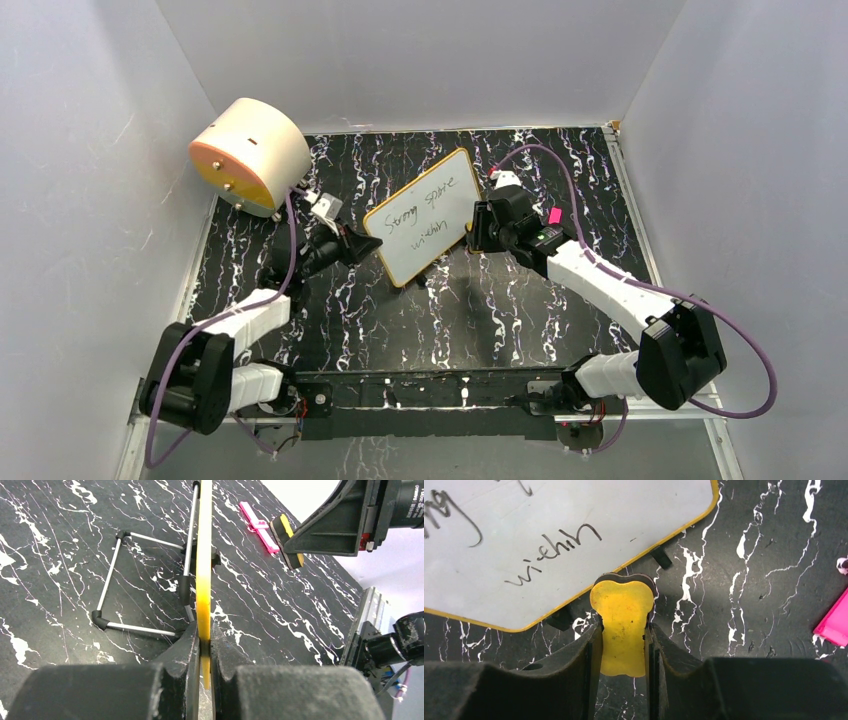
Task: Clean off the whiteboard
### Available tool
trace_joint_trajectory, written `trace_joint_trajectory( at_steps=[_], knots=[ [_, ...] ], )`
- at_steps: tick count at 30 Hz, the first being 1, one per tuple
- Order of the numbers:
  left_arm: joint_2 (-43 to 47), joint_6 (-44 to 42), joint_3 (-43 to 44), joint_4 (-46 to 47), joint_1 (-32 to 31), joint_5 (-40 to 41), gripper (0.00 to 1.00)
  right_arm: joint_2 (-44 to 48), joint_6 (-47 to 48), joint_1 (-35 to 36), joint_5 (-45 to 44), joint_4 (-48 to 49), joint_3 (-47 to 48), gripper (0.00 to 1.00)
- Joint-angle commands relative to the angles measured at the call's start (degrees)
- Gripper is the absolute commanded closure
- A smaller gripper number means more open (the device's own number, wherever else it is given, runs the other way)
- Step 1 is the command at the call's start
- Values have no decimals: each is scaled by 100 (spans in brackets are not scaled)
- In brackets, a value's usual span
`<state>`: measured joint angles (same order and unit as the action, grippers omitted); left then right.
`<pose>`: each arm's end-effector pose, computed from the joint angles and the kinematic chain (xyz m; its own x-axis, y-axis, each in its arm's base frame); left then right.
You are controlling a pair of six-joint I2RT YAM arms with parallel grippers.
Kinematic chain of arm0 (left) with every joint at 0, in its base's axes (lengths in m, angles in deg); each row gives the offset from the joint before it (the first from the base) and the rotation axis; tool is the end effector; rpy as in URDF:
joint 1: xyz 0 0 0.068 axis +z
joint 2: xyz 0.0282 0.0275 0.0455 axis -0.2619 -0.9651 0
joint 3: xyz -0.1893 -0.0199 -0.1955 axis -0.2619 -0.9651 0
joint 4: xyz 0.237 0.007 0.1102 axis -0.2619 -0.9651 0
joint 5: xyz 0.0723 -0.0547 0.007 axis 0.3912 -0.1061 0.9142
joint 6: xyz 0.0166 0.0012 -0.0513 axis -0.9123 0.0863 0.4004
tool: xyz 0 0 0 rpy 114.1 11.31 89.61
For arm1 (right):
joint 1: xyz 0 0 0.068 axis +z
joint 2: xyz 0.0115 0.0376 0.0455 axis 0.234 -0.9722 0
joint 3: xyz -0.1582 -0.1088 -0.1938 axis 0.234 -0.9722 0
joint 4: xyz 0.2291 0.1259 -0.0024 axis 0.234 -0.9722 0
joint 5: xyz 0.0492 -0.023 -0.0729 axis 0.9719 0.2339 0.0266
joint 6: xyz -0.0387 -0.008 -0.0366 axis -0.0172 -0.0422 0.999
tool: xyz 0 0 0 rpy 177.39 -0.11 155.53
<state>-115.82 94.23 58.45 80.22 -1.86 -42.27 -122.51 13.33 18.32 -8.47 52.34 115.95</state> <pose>0.2240 -0.0890 0.2248 -0.2867 -0.2187 -0.9327 0.7148 0.5993 -0.3603 0.2429 0.1463 0.2635 -0.7137 0.0456 -0.6990 -0.1731 0.9555 0.2390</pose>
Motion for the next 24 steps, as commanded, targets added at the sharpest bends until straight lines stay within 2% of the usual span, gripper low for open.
trace_joint_trajectory(
  at_steps=[1, 3, 4, 8, 11, 16, 24],
  knots=[
    [-305, 24, 419, 169, 232, -893, 100, 110, 420, 0, 219, 599, 119, 73],
    [-378, 80, 449, 153, 232, -927, 96, 130, 578, 4, 321, 920, 77, 74],
    [-388, 141, 418, 229, 236, -921, 87, 145, 635, 4, 368, 1105, 56, 74],
    [-274, 234, 333, 281, 229, -648, 60, 161, 756, 5, 535, 1911, -15, 74],
    [-73, 328, 117, 509, 235, -331, 52, 91, 790, 21, 788, 2299, 32, 74],
    [-36, 311, 157, 246, 234, -295, 56, -41, 842, 232, 1013, 2907, 41, 74],
    [-265, 497, 126, 422, 230, -179, 72, -669, 1808, 979, 805, 3601, 45, 74]
  ],
)
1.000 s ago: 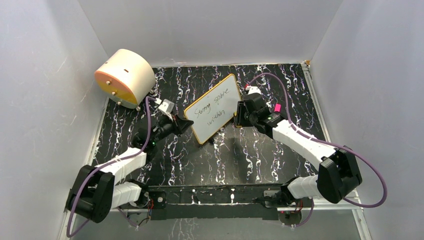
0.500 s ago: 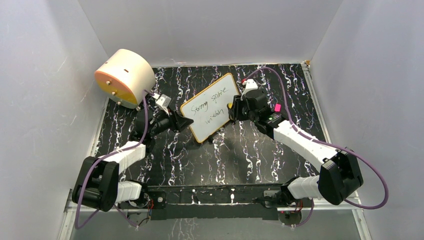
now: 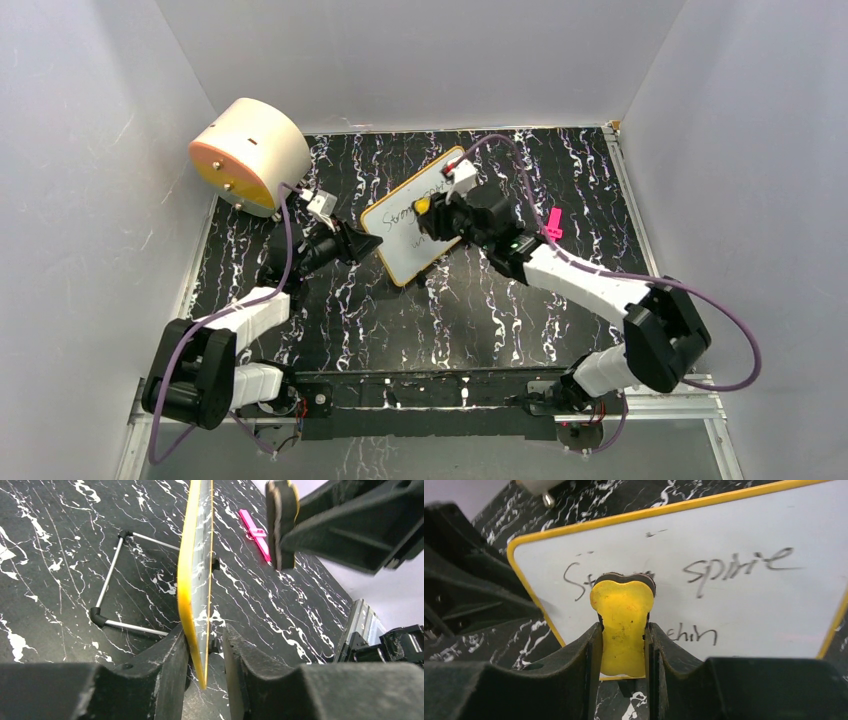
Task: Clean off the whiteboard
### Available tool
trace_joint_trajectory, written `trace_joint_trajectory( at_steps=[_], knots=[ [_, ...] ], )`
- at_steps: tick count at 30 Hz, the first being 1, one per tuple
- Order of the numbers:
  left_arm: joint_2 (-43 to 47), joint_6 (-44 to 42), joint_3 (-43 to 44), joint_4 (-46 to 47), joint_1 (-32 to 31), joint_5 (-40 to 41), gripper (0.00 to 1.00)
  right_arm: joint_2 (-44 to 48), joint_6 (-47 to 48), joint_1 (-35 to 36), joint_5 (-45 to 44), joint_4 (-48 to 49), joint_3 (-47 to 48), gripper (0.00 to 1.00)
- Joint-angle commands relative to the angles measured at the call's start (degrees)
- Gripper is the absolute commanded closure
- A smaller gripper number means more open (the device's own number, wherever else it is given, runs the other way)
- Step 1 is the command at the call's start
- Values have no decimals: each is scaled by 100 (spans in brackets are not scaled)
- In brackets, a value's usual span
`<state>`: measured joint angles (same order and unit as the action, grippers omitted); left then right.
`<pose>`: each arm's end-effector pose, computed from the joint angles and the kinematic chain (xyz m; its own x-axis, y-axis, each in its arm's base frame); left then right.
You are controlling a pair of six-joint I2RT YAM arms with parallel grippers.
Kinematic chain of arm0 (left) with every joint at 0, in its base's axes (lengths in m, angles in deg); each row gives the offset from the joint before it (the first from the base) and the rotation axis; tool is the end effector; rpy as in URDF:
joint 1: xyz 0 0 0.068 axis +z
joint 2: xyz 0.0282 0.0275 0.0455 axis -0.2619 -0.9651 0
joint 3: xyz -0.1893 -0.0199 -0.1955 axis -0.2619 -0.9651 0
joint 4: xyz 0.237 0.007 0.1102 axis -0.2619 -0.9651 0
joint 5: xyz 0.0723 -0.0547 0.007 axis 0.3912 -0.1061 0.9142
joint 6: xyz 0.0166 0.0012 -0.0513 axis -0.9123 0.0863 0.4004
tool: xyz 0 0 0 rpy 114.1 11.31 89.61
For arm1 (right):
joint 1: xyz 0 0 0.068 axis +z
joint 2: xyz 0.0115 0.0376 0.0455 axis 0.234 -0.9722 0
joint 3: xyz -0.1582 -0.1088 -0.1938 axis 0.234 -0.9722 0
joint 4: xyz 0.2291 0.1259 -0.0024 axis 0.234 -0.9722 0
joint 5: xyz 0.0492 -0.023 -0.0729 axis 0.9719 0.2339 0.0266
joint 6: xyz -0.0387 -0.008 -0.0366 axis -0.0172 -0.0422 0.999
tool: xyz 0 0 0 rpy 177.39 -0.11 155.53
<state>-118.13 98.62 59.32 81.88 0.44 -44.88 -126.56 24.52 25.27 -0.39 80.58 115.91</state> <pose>0.2325 -0.0827 0.2236 -0.3388 -0.2637 -0.9031 0.6954 0.5763 -0.4292 0.2506 0.2028 0.2892 -0.3926 -0.0160 -0.9196 -0.5728 0.7865 0.2309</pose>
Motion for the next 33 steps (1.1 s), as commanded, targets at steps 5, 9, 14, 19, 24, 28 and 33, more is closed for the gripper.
trace_joint_trajectory(
  at_steps=[5, 9, 14, 19, 24, 28, 33],
  knots=[
    [-102, 74, -85, 428, -2, 209, 94, -539, 1251, 609, -122, 1076, 91, 74],
    [-186, 74, -133, 478, 2, 237, 100, -788, 1540, 920, -430, 1148, 146, 75],
    [-146, -13, -55, 167, -1, 265, 100, -938, 1741, 1058, -503, 1447, -24, 75],
    [-111, -21, -16, 66, 1, 255, 100, -1178, 1771, 1069, -466, 1662, 49, 75],
    [-134, -89, 89, -63, 0, 86, 100, -1591, 1788, 1072, -910, 2203, 81, 78],
    [-179, -39, 115, -12, -2, -44, 100, -1842, 1988, 1076, -1104, 2600, 198, 78],
    [-229, -67, 170, -43, -1, -121, 100, -1867, 2093, 1072, -1012, 2799, 338, 77]
  ],
)
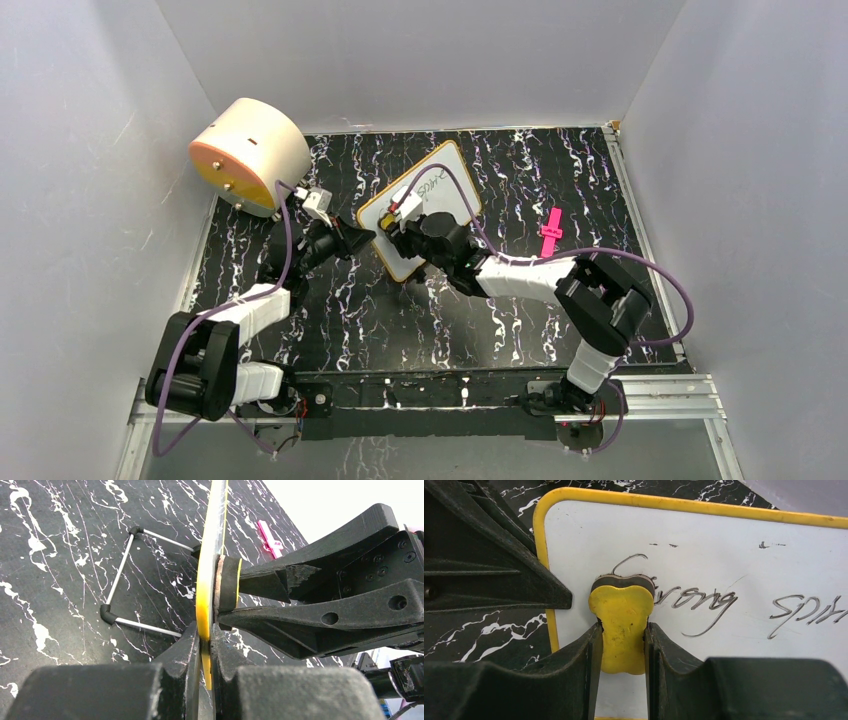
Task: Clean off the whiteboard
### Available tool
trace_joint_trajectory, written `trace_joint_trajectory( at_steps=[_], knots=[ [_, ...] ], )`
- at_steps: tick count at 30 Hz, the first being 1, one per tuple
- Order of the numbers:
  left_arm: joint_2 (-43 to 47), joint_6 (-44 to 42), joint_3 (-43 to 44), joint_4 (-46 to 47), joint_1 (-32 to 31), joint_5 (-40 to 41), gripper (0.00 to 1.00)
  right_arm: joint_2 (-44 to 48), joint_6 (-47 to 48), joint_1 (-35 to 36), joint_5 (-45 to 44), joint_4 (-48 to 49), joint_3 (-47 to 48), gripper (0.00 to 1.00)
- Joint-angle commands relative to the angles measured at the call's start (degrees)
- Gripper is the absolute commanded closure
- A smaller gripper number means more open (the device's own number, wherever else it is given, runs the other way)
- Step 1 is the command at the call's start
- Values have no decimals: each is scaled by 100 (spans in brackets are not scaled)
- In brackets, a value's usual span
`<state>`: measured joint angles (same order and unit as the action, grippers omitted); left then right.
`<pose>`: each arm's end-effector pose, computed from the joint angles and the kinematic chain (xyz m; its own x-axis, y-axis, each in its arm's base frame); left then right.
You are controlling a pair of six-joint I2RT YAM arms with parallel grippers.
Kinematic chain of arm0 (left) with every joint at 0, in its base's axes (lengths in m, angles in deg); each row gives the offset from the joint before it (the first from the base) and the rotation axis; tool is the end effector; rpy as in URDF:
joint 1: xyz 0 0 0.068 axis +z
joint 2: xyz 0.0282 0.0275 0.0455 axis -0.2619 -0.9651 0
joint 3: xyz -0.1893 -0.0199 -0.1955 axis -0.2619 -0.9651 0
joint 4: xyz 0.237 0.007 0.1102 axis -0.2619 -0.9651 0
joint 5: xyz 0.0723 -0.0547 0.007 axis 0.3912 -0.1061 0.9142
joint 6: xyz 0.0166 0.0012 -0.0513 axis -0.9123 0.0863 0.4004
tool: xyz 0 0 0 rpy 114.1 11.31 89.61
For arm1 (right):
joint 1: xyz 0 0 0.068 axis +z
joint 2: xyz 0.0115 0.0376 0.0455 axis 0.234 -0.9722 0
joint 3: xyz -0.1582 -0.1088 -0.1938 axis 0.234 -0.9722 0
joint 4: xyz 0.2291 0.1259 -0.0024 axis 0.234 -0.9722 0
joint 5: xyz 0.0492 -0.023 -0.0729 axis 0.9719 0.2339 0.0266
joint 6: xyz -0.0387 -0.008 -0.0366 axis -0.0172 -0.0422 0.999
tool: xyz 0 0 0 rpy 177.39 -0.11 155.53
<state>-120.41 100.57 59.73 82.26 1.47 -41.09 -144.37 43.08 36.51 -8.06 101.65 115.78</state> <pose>0.2408 -0.0782 0.2174 -0.3594 -0.3063 -0.8815 0.6218 0.6258 -0.4710 0.2459 0.2878 0.2236 -0.1087 -0.2659 -0.9578 -0.7107 0.6945 -0.1122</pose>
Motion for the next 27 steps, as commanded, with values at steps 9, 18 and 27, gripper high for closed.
trace_joint_trajectory(
  at_steps=[9, 18, 27],
  knots=[
    [-40, -278, 156, -153, -105, -554, 100, -130, 316, -52, 152, 583, 726, 77],
    [-79, -257, 154, -145, -104, -531, 100, -226, 304, -56, 400, 409, 472, 78],
    [-42, -262, 156, -231, -103, -408, 100, 46, 59, -63, 395, 407, -548, 78]
  ],
)
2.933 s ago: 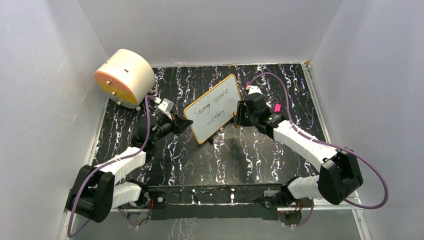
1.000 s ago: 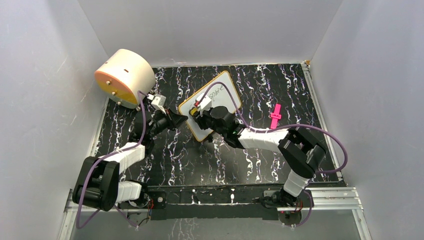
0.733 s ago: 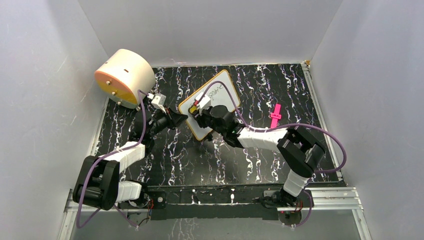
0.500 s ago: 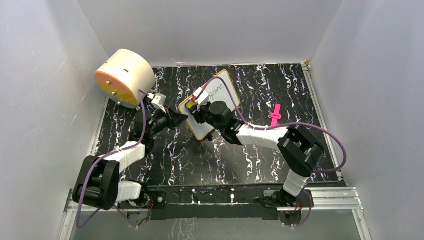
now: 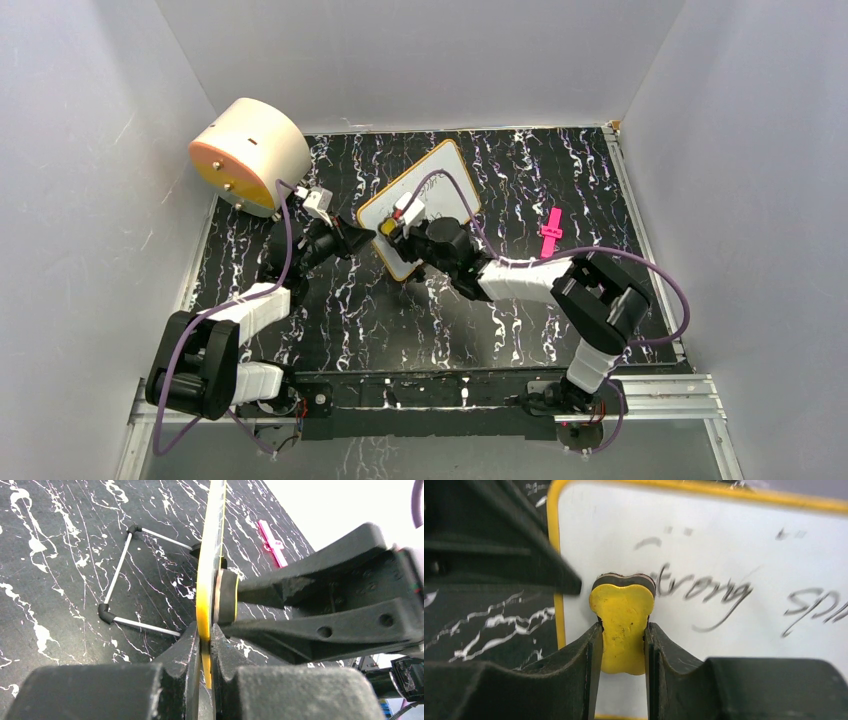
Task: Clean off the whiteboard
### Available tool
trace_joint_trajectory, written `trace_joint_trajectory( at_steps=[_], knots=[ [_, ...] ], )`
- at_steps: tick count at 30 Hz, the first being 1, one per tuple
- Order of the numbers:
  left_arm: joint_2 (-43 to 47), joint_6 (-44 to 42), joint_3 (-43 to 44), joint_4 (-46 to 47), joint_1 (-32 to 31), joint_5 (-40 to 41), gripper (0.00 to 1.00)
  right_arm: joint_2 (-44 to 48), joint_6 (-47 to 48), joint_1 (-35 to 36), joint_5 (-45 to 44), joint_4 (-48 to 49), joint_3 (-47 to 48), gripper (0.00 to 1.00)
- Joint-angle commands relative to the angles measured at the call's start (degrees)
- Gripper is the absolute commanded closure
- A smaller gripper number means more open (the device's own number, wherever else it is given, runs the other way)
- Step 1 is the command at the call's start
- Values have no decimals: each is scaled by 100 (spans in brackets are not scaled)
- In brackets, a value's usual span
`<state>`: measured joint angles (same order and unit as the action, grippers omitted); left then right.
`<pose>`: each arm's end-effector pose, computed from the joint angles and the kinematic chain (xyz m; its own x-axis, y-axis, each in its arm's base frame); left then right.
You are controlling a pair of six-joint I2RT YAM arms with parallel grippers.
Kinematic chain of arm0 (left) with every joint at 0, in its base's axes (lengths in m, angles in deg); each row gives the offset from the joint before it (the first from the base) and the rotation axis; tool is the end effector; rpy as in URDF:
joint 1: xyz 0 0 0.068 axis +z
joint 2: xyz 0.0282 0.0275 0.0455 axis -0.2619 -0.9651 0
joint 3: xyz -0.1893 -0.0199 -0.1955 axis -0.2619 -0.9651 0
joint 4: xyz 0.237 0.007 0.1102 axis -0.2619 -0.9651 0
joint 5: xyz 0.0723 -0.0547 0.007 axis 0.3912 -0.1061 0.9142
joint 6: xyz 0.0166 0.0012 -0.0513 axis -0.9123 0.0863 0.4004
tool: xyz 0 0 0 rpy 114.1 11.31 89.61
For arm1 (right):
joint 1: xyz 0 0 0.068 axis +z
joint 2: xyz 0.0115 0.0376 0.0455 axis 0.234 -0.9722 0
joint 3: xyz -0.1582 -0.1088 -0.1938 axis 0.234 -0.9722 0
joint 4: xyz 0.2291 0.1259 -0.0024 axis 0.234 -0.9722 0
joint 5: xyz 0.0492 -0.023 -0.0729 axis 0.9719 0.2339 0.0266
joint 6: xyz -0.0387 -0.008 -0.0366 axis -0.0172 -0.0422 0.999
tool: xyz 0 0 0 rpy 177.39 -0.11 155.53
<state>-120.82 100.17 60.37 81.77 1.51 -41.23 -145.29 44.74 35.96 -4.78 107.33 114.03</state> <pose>0.2431 -0.0786 0.2183 -0.3595 -0.3005 -0.8834 0.6233 0.6272 -0.4670 0.2470 0.2866 0.2185 -0.0534 -0.2421 -0.9688 -0.7414 0.6595 -0.1239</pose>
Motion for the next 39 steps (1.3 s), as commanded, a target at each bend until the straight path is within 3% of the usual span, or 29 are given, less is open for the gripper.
trace_joint_trajectory(
  at_steps=[1, 7, 13, 27, 39],
  knots=[
    [10, -237, 90, -190, -109, -387, 100, 218, -116, -6, 64, -192, -427, 78],
    [-1, -257, 106, -240, -110, -360, 100, 500, -183, -2, 128, -642, -167, 78],
    [18, -262, 110, -329, -118, -426, 100, -354, -145, -140, -223, -1357, 1622, 79],
    [88, -312, 201, -439, -118, -412, 100, -510, -387, -695, -204, -1607, 1865, 79],
    [89, -319, 285, -602, -115, -403, 100, -335, -533, -74, 85, -1524, 1380, 79]
  ],
)
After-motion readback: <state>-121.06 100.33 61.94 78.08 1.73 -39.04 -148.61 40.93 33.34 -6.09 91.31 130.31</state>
